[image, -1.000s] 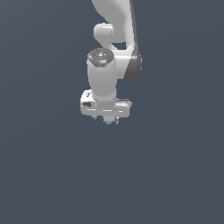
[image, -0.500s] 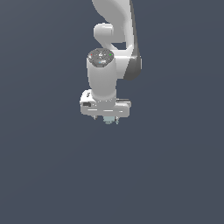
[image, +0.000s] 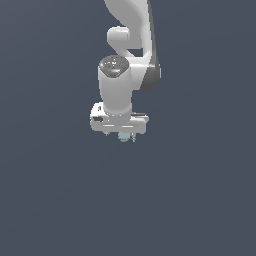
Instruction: Pick up the object and move it to a goal position.
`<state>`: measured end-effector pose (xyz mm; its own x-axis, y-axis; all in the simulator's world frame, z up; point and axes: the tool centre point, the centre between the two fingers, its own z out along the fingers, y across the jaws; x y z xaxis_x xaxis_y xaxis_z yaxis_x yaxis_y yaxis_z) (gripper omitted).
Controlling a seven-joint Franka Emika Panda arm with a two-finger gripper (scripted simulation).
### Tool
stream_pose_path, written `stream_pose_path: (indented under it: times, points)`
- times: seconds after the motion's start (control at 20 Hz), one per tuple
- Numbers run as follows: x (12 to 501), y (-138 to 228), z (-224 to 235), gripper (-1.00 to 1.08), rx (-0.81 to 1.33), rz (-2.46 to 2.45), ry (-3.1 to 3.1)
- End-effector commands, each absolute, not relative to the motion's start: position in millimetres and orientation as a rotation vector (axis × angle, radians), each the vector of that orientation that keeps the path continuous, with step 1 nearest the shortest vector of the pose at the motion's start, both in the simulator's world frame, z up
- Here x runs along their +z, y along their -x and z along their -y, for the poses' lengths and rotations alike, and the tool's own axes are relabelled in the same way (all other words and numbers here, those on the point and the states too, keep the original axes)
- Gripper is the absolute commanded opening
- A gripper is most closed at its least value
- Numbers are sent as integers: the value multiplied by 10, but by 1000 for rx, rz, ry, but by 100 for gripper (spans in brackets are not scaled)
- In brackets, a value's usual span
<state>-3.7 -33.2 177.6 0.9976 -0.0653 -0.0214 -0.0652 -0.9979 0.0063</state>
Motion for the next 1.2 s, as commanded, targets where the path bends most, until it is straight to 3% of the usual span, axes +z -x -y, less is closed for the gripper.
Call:
stream_pose_path:
  times: [0.0, 1.15]
  points:
    - [1749, 48, 309, 108, -48, 108, -3128]
    - [1007, 449, -209, 108, -367, 341, -2778]
